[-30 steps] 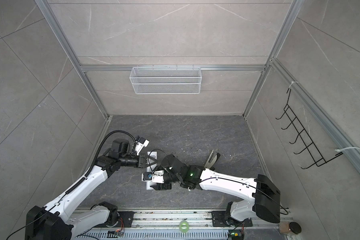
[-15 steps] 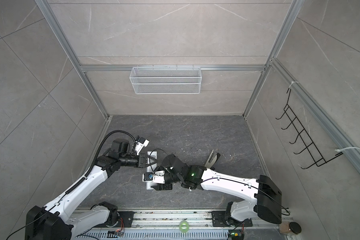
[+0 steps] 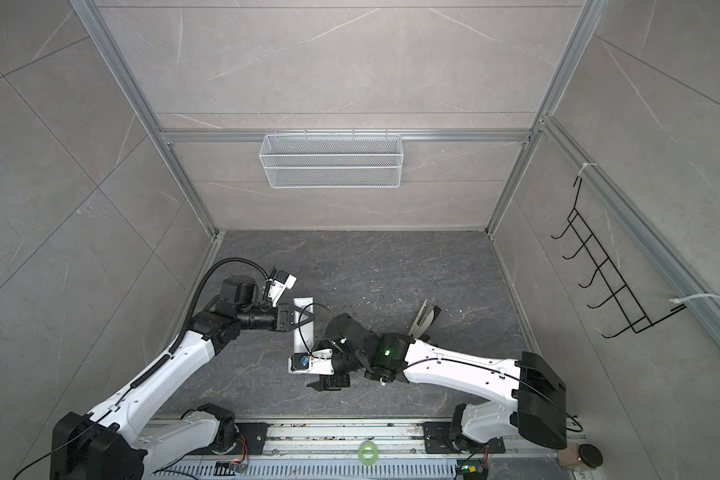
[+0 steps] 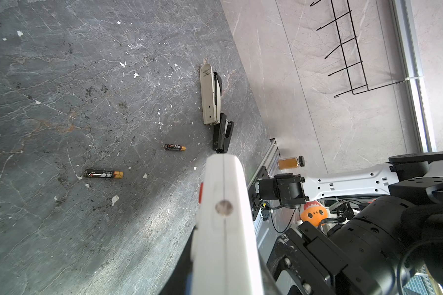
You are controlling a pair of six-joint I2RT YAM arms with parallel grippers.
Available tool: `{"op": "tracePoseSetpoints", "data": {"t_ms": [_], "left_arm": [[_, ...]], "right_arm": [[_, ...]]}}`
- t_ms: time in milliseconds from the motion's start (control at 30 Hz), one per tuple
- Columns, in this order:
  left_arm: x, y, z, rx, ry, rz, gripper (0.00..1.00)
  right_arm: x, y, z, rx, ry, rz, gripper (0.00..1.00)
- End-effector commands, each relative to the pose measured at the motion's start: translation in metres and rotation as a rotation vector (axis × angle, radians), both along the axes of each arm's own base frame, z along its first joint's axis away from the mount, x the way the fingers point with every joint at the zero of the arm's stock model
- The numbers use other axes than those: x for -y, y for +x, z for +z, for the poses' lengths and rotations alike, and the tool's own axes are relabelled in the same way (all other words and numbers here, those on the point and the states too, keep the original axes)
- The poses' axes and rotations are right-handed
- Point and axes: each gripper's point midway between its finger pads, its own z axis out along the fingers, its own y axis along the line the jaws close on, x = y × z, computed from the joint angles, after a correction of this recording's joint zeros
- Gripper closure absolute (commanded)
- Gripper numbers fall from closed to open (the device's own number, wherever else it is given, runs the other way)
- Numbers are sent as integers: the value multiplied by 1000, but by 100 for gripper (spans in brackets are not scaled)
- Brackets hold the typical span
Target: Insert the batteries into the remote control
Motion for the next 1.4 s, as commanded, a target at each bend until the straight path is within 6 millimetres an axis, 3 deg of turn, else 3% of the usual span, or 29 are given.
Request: {"op": "tracePoseSetpoints", "data": {"t_ms": [0, 167, 400, 567, 1033, 1367], "left_arm": [[3, 3, 27, 78, -49, -23, 100], [3, 0, 28, 81, -55, -28, 100], [3, -2, 30, 84, -62, -33, 100], [4, -2, 31, 86, -66, -34, 100], [4, -1, 31, 87, -66, -32, 100], [3, 0, 30, 88, -59, -22, 100]], "right_arm": [[2, 4, 20, 46, 57, -25, 31], [0, 11, 37, 93, 84, -41, 19], [-10, 21, 40, 121, 66, -56, 10], [-15, 25, 40, 131, 57, -56, 9], [-20, 24, 14, 85, -5, -39, 11], [-15, 11, 12, 37, -13, 3, 18]]}}
